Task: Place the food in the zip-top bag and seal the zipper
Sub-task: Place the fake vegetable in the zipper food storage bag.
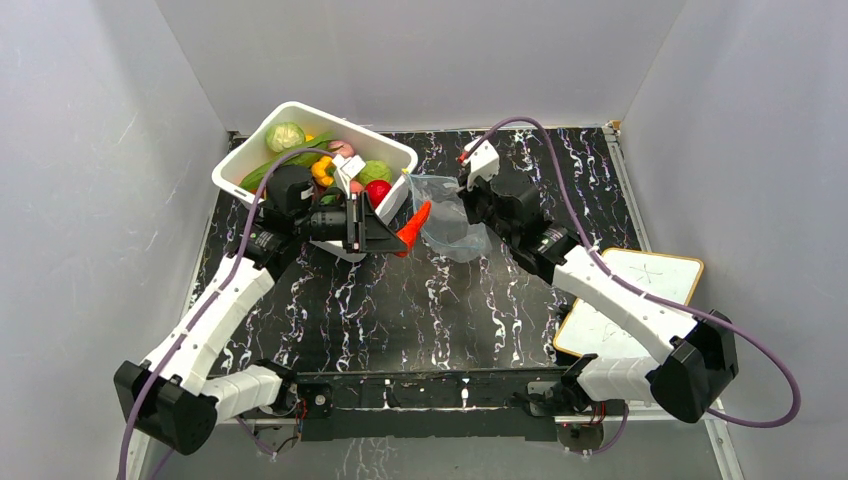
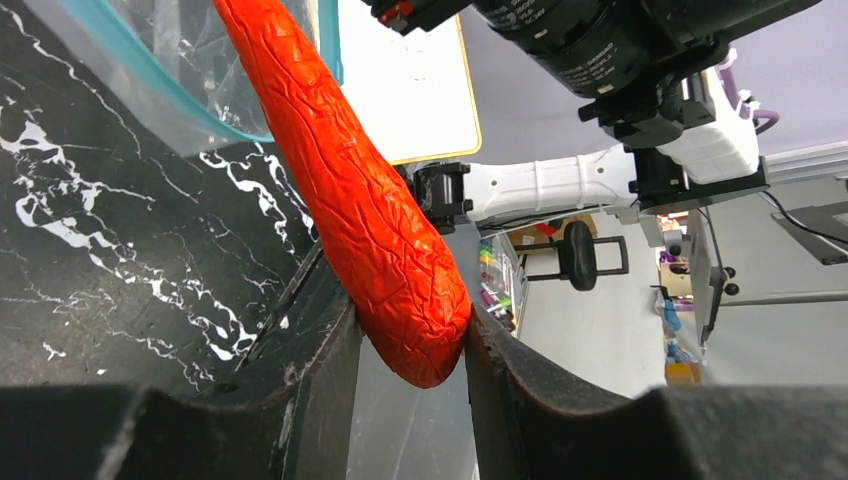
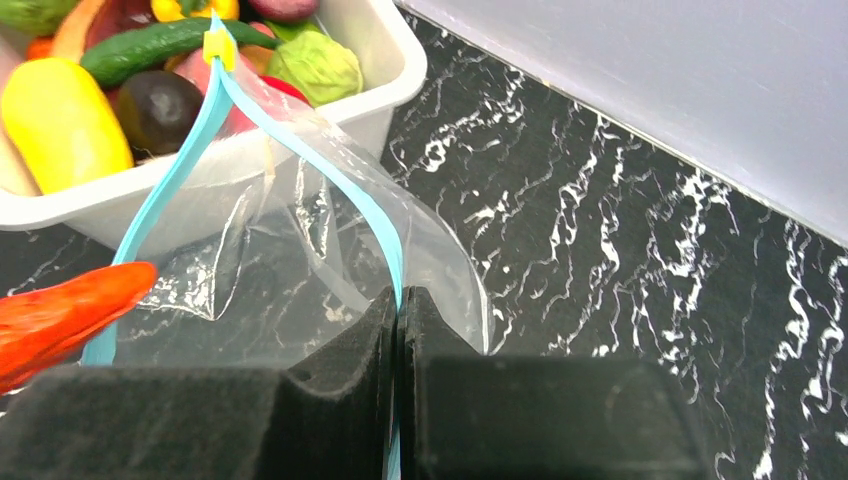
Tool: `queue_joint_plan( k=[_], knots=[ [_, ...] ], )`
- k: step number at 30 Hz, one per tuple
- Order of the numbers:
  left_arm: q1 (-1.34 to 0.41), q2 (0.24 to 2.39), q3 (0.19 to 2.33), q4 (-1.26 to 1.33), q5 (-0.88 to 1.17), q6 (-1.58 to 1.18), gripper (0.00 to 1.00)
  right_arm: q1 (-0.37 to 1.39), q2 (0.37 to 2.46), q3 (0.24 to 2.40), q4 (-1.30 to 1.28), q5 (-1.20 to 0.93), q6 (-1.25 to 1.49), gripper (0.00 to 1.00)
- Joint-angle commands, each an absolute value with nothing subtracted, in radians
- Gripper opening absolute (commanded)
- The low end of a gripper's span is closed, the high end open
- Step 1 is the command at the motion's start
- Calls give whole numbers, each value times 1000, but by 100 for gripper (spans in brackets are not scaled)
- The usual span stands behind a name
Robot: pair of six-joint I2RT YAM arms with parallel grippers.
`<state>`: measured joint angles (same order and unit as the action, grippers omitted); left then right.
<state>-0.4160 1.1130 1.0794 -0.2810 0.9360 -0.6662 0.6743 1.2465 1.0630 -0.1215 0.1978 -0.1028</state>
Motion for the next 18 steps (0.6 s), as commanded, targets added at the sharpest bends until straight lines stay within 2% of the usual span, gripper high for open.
queue_joint_plan(
  k=[1,6,14,18],
  knots=[
    [-416,1113,1053,-138,998,-793,18,687,1217,1036,36,126,-134,0],
    [-416,1191,1018,-75,1004,-865,15,702,1202,1025,66,106,-87,0],
    [-417,1248,1041,-195,912,-790,15,728,1189,1006,68,44,43,0],
    [-419,1286,1092,-253,877,-750,14,743,1191,975,102,3,10,0]
  ],
)
